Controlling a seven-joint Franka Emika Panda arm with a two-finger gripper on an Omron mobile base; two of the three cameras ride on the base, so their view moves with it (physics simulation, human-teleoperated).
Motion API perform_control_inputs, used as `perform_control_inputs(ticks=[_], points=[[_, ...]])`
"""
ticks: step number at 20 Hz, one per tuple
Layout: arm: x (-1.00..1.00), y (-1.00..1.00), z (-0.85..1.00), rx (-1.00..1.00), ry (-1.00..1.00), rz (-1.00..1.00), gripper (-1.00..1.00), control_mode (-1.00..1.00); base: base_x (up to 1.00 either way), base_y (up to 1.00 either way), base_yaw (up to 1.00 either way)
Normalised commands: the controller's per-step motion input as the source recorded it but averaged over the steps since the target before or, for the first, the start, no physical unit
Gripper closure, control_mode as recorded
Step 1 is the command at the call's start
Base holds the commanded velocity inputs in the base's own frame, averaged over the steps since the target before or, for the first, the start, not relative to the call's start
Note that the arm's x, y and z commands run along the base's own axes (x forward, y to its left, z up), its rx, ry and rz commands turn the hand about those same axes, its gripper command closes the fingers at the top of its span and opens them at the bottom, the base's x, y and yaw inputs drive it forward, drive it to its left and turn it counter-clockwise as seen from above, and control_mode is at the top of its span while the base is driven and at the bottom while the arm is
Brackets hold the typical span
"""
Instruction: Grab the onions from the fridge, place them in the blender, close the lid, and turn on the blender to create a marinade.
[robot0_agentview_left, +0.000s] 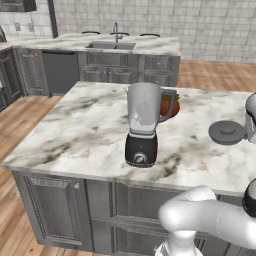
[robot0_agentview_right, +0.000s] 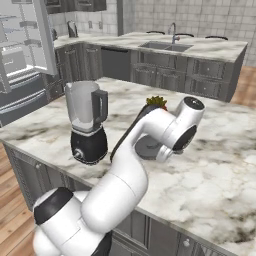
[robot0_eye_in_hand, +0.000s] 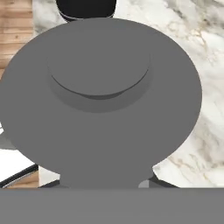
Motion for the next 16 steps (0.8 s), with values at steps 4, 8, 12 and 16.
perform_control_inputs(ticks=[4,8,12,16], points=[[-0.04,0.33,0.44,0.00,-0.16,-0.05,1.00,-1.00,0.00,0.00,0.00],[0.00,0.41,0.35,0.00,-0.19,0.00,1.00,-1.00,0.00,0.00,0.00],[0.00,0.47,0.38,0.00,-0.18,0.00,1.00,-1.00,0.00,0.00,0.00],[0.00,0.52,0.48,0.00,-0.18,0.00,1.00,-1.00,0.00,0.00,0.00]])
